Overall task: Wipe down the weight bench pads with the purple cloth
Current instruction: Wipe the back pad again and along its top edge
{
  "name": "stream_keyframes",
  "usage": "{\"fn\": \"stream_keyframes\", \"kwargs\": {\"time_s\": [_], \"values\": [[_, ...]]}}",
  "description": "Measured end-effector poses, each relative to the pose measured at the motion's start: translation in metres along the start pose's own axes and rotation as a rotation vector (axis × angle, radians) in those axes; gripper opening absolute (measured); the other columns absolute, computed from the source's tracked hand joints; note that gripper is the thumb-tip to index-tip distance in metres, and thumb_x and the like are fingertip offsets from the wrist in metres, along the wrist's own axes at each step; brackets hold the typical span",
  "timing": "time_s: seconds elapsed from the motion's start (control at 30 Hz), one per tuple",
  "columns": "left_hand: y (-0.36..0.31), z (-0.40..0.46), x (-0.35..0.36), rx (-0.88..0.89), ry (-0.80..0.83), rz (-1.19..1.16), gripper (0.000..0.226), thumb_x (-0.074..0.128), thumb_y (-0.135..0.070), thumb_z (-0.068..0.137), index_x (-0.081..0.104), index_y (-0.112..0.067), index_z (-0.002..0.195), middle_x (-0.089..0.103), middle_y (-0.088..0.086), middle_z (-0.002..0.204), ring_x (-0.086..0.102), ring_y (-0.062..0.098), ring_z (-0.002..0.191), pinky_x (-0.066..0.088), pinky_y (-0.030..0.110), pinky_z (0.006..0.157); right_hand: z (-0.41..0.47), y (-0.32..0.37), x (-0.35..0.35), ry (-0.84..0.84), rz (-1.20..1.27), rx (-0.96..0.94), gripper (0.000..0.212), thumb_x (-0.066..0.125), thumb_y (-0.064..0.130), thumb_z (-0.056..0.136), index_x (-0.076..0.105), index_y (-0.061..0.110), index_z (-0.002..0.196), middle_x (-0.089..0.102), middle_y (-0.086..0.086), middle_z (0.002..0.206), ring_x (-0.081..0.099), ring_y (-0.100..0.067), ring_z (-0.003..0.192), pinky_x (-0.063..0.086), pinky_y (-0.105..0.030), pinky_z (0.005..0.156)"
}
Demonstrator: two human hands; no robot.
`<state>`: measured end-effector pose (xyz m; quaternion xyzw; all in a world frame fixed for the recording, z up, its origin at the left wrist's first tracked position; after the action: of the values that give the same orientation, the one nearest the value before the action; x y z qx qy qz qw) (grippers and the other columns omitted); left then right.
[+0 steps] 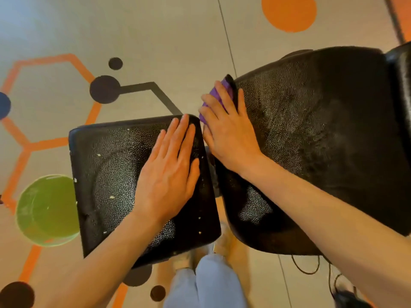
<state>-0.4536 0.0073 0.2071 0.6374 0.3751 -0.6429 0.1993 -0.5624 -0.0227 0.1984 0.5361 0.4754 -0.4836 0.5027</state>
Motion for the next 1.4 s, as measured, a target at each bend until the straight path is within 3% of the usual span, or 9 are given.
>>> {"fn": "stream_keyframes", "kwargs": {"time_s": [0.23, 0.33, 0.5, 0.63, 0.8, 0.93, 1.1, 1.23, 1.4], "values": [[0.002, -0.001, -0.002, 0.001, 0.002, -0.006, 0.062, 0.030, -0.036, 0.100, 0.021, -0.005, 0.153, 0.013, 0.011, 0.163, 0.009, 0.024, 0.152, 0.014, 0.040, 0.124, -0.217, 0.048, 0.022, 0.204, -0.070, -0.309, 0.054, 0.045, 0.026, 0.082, 0.047, 0.021, 0.135, 0.031, 0.000, 0.153, 0.010, -0.029, 0.146, 0.007, -0.050, 0.118], [0.000, -0.001, -0.002, 0.007, 0.003, -0.018, 0.062, 0.029, -0.036, 0.101, 0.021, -0.005, 0.153, 0.013, 0.011, 0.163, 0.009, 0.024, 0.152, 0.013, 0.040, 0.124, -0.172, 0.035, 0.018, 0.162, 0.044, -0.224, 0.045, 0.050, 0.024, 0.087, 0.052, 0.019, 0.131, 0.036, -0.002, 0.152, 0.018, -0.028, 0.146, 0.018, -0.049, 0.116], [0.000, -0.002, -0.003, 0.009, -0.007, -0.026, 0.061, 0.032, -0.033, 0.101, 0.021, -0.004, 0.153, 0.015, 0.013, 0.163, 0.010, 0.025, 0.152, 0.012, 0.040, 0.124, -0.034, 0.009, 0.007, 0.025, 0.040, 0.024, 0.048, 0.042, 0.023, 0.093, 0.044, 0.012, 0.140, 0.026, -0.006, 0.157, 0.014, -0.029, 0.147, 0.013, -0.052, 0.118], [0.000, -0.001, -0.004, 0.009, -0.006, -0.050, 0.061, 0.033, -0.033, 0.101, 0.021, -0.004, 0.153, 0.015, 0.012, 0.163, 0.010, 0.025, 0.152, 0.013, 0.041, 0.124, -0.089, 0.011, 0.009, 0.035, 0.069, 0.050, 0.057, 0.048, 0.023, 0.090, 0.037, 0.011, 0.145, 0.022, -0.009, 0.158, 0.012, -0.029, 0.147, 0.012, -0.051, 0.119], [0.001, -0.001, -0.005, -0.002, 0.007, -0.085, 0.060, 0.034, -0.033, 0.100, 0.025, -0.006, 0.153, 0.014, 0.010, 0.163, 0.010, 0.023, 0.152, 0.013, 0.041, 0.124, -0.201, 0.025, 0.006, 0.127, 0.089, -0.049, 0.049, 0.045, 0.026, 0.094, 0.040, 0.015, 0.142, 0.028, -0.008, 0.155, 0.020, -0.028, 0.146, 0.028, -0.053, 0.111], [0.002, 0.001, -0.004, -0.021, 0.025, -0.137, 0.061, 0.037, -0.032, 0.098, 0.025, -0.009, 0.153, 0.015, 0.008, 0.163, 0.008, 0.021, 0.152, 0.008, 0.038, 0.124, -0.127, 0.019, 0.013, 0.099, 0.105, -0.076, 0.047, 0.038, 0.026, 0.096, 0.042, 0.015, 0.141, 0.031, -0.008, 0.155, 0.020, -0.029, 0.145, 0.023, -0.052, 0.114], [0.002, 0.007, -0.008, -0.053, 0.026, -0.182, 0.062, 0.041, -0.031, 0.097, 0.025, -0.011, 0.153, 0.013, 0.006, 0.164, 0.006, 0.020, 0.152, 0.003, 0.037, 0.124, -0.020, -0.005, 0.003, -0.016, 0.182, -0.032, 0.045, 0.045, 0.014, 0.094, 0.045, 0.009, 0.139, 0.032, -0.010, 0.154, 0.019, -0.031, 0.146, 0.018, -0.053, 0.117], [-0.003, 0.027, -0.014, -0.088, -0.005, -0.203, 0.059, 0.041, -0.031, 0.096, 0.030, -0.011, 0.151, 0.017, 0.006, 0.163, 0.008, 0.023, 0.152, 0.009, 0.040, 0.124, 0.016, -0.036, -0.015, -0.087, 0.284, 0.009, 0.038, 0.052, 0.003, 0.090, 0.054, 0.003, 0.128, 0.044, -0.016, 0.145, 0.028, -0.036, 0.141, 0.018, -0.055, 0.115], [-0.022, 0.062, -0.014, -0.133, 0.009, -0.252, 0.061, 0.041, -0.032, 0.096, 0.027, -0.013, 0.153, 0.015, 0.005, 0.163, 0.006, 0.022, 0.152, 0.009, 0.038, 0.124, 0.022, -0.073, -0.035, -0.053, 0.390, 0.017, 0.043, 0.049, 0.002, 0.093, 0.047, 0.005, 0.136, 0.037, -0.014, 0.150, 0.020, -0.032, 0.145, 0.012, -0.053, 0.118]]}}
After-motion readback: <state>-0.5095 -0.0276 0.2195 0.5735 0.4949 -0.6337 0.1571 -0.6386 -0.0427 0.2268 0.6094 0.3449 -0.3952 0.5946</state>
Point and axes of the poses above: each hand's wrist, its own z-axis towards the middle knuckle, its own x-axis out of the palm, y = z × x, the point moved 10 cm from there along z, towards the middle knuckle
